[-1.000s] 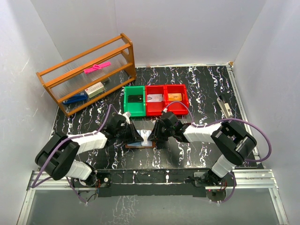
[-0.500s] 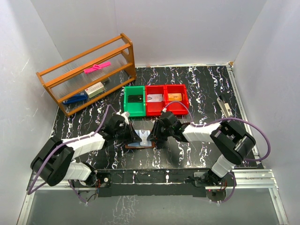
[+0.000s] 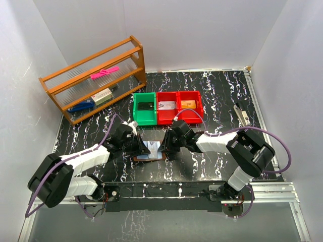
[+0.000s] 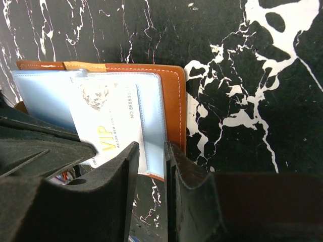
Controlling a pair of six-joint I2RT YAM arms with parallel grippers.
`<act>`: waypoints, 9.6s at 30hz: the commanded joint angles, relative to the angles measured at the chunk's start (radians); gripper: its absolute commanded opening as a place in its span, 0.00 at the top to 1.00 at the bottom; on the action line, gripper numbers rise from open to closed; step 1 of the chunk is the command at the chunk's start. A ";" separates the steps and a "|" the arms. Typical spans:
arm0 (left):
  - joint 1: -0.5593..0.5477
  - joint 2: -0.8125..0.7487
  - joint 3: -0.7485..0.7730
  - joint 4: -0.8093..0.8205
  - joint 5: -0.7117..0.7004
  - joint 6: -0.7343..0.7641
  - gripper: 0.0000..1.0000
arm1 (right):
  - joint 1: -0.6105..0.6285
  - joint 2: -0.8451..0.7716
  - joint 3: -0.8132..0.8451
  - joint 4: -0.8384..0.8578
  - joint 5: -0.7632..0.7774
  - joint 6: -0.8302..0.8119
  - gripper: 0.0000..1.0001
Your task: Take the credit cards out of the card holder
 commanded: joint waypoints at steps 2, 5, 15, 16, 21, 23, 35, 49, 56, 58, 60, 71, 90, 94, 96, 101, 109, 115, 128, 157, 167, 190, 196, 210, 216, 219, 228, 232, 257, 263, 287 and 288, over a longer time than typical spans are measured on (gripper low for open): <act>-0.004 -0.026 -0.003 -0.006 0.002 0.007 1.00 | 0.001 -0.048 0.064 -0.031 -0.018 -0.062 0.74; -0.004 -0.030 0.006 -0.015 -0.003 0.011 1.00 | 0.001 -0.066 0.091 -0.017 -0.055 -0.078 0.73; -0.004 -0.012 0.014 -0.011 0.006 0.008 1.00 | 0.016 0.057 0.090 0.082 -0.116 -0.016 0.72; -0.004 -0.011 0.018 -0.015 0.003 0.011 1.00 | 0.016 0.073 0.083 0.074 -0.102 -0.006 0.72; -0.004 -0.005 0.028 -0.025 0.005 0.016 0.88 | 0.014 0.077 0.036 0.039 -0.007 0.012 0.73; -0.004 0.000 0.022 -0.009 0.017 0.008 0.85 | 0.014 0.084 0.033 0.045 -0.018 0.009 0.73; -0.004 -0.045 0.017 0.005 0.002 -0.031 1.00 | 0.014 0.084 0.026 0.032 -0.007 0.017 0.74; -0.002 -0.108 0.034 -0.121 -0.064 0.010 1.00 | 0.014 0.093 0.034 0.014 0.009 0.017 0.74; -0.002 -0.133 0.032 -0.150 -0.090 0.022 1.00 | 0.014 0.050 0.052 0.029 -0.020 -0.011 0.73; -0.002 -0.128 0.035 -0.152 -0.090 0.025 1.00 | 0.013 0.021 0.067 0.042 -0.045 -0.027 0.71; -0.002 -0.120 0.036 -0.148 -0.089 0.027 1.00 | 0.014 0.000 0.089 0.056 -0.081 -0.053 0.70; -0.002 -0.104 0.032 -0.122 -0.076 0.017 1.00 | 0.017 0.122 0.161 0.061 -0.087 0.001 0.71; -0.002 -0.077 0.021 -0.078 -0.115 -0.054 1.00 | 0.016 0.154 0.049 0.126 -0.093 0.052 0.71; -0.001 -0.143 0.032 -0.174 -0.153 -0.026 1.00 | 0.014 0.140 0.076 0.090 -0.076 0.028 0.71; -0.001 -0.170 0.034 -0.202 -0.155 -0.013 1.00 | 0.011 0.135 0.087 0.083 -0.074 0.014 0.70; 0.001 -0.236 0.050 -0.264 -0.181 0.002 1.00 | 0.007 0.057 0.107 0.079 -0.071 -0.024 0.66; 0.001 -0.380 0.063 -0.295 -0.247 0.026 1.00 | -0.015 -0.180 0.010 0.056 0.164 -0.047 0.55; 0.001 -0.425 0.049 -0.207 -0.175 0.044 1.00 | -0.123 -0.335 -0.081 0.042 0.189 -0.070 0.49; 0.001 -0.360 -0.008 0.136 0.060 -0.008 1.00 | -0.367 -0.395 -0.226 0.449 -0.424 0.022 0.40; 0.001 -0.253 -0.035 0.487 0.286 -0.153 1.00 | -0.228 -0.250 -0.175 0.841 -0.649 0.189 0.75; 0.000 -0.256 -0.035 0.474 0.272 -0.146 1.00 | -0.212 -0.272 -0.183 0.835 -0.642 0.188 0.92; 0.001 -0.279 -0.038 0.425 0.259 -0.147 1.00 | -0.201 -0.293 -0.211 0.866 -0.575 0.204 0.88; 0.001 -0.332 -0.038 0.340 0.196 -0.119 0.99 | -0.207 -0.325 -0.227 0.856 -0.546 0.197 1.00; 0.001 -0.379 0.153 -0.357 -0.234 0.071 0.08 | -0.195 -0.339 0.180 -0.090 0.127 -0.522 1.00; 0.001 -0.373 0.141 -0.453 -0.287 0.054 0.02 | -0.149 -0.152 0.361 -0.150 0.302 -0.881 1.00; 0.001 -0.360 0.152 -0.514 -0.330 0.058 0.01 | -0.103 -0.067 0.435 -0.158 0.371 -1.055 1.00; 0.003 -0.331 0.182 -0.597 -0.381 0.083 0.01 | -0.068 0.159 0.596 -0.167 0.561 -1.367 1.00; 0.003 -0.331 0.186 -0.600 -0.378 0.088 0.01 | -0.071 0.223 0.614 -0.131 0.575 -1.512 1.00; 0.005 -0.315 0.232 -0.669 -0.418 0.126 0.01 | -0.149 0.442 0.742 -0.055 0.395 -1.902 1.00; 0.006 -0.318 0.241 -0.681 -0.418 0.133 0.01 | -0.161 0.492 0.792 -0.079 0.339 -1.947 1.00; 0.007 -0.324 0.214 -0.673 -0.404 0.114 0.01 | -0.162 0.298 0.713 -0.003 0.237 -1.746 0.38; 0.008 -0.314 0.212 -0.669 -0.397 0.111 0.01 | -0.163 0.267 0.701 0.023 0.220 -1.699 0.37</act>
